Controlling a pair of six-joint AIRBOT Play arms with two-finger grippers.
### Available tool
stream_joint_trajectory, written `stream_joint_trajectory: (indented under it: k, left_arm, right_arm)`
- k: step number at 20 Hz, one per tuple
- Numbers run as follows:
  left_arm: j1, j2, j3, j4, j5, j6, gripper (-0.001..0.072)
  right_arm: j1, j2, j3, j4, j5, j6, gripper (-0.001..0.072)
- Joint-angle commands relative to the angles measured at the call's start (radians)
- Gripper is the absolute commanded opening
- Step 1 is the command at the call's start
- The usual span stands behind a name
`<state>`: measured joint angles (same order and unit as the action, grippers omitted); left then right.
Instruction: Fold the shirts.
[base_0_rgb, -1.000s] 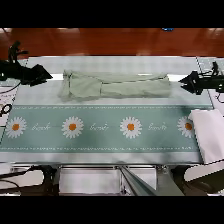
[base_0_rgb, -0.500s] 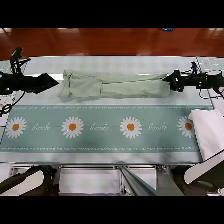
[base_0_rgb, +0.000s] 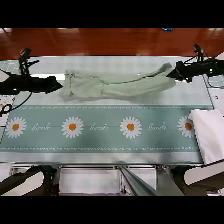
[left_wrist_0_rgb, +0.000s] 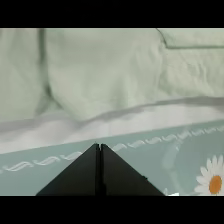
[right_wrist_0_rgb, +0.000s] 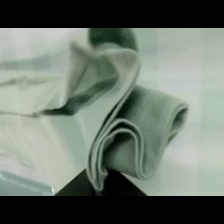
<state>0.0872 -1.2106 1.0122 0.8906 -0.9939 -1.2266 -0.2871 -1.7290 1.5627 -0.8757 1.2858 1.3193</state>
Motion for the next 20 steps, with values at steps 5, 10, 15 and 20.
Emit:
stream_joint_trajectory:
  k: [5,10,15,20]
  left_arm:
    - [-0.443,-0.119,0.082,0.006,0.209,-0.074,0.0019]
    - [-0.689,-0.428,0.359,0.007,0.087,-0.145,0.0019]
    - [-0.865,-0.667,0.566,0.032,0.098,-0.323,0.0019]
    - [-1.007,-0.754,0.645,-0.06,0.004,-0.334,0.0019]
  right_arm:
    - [0.003,0.618,-0.39,-0.255,0.034,0.071,0.0023]
    - [0.002,1.002,-0.659,-0.175,0.044,0.128,0.0023]
    - [0.002,1.188,-0.695,-0.177,0.127,0.187,0.0023]
    - [0.002,1.209,-0.695,-0.131,0.157,0.19,0.0023]
